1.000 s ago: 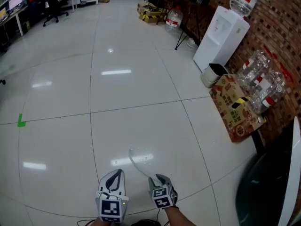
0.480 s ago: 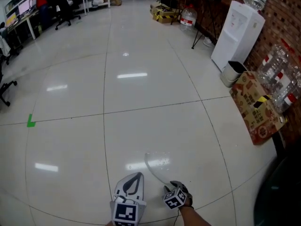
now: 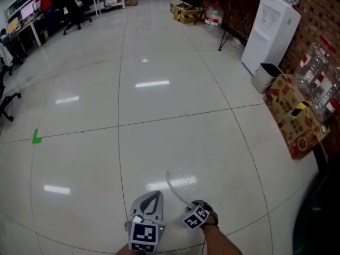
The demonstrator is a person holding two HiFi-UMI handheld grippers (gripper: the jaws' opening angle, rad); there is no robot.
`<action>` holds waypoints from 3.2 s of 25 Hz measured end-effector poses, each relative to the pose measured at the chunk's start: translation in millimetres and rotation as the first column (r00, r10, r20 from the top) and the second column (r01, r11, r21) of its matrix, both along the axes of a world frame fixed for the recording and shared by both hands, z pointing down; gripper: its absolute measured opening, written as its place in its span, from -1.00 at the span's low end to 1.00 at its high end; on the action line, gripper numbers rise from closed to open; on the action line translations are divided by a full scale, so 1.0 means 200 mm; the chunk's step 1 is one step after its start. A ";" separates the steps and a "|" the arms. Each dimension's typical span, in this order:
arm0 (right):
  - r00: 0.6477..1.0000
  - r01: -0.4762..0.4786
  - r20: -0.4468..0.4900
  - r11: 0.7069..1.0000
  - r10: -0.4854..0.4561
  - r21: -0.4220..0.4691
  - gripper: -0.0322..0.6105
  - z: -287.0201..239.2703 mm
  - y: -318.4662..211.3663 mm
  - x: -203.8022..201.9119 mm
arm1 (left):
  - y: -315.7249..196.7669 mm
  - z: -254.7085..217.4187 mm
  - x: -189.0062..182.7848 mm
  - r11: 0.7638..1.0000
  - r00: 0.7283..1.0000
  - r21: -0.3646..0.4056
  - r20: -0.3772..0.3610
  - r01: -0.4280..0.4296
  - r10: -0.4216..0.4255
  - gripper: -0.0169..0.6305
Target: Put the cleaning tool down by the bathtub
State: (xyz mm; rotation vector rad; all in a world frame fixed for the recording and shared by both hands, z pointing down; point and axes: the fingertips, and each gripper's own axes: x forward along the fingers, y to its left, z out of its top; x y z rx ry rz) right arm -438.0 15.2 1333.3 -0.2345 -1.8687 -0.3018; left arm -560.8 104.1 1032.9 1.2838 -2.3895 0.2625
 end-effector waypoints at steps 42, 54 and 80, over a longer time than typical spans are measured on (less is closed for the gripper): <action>0.976 -0.137 0.163 0.990 0.141 -0.039 -0.69 -2.91 -0.16 0.62 | -0.16 -2.00 0.44 0.993 0.987 -0.075 0.123 -0.096 0.104 -0.93; 0.903 -0.268 0.337 0.962 0.268 -0.045 -0.69 -4.21 -0.23 1.08 | -0.37 -3.29 0.95 0.976 0.962 0.058 0.193 -0.209 0.194 -0.93; 0.801 -0.492 0.417 0.869 0.429 0.051 -0.69 -4.87 -0.31 1.79 | -0.66 -3.64 1.83 0.830 0.838 0.152 0.214 -0.536 0.502 -0.93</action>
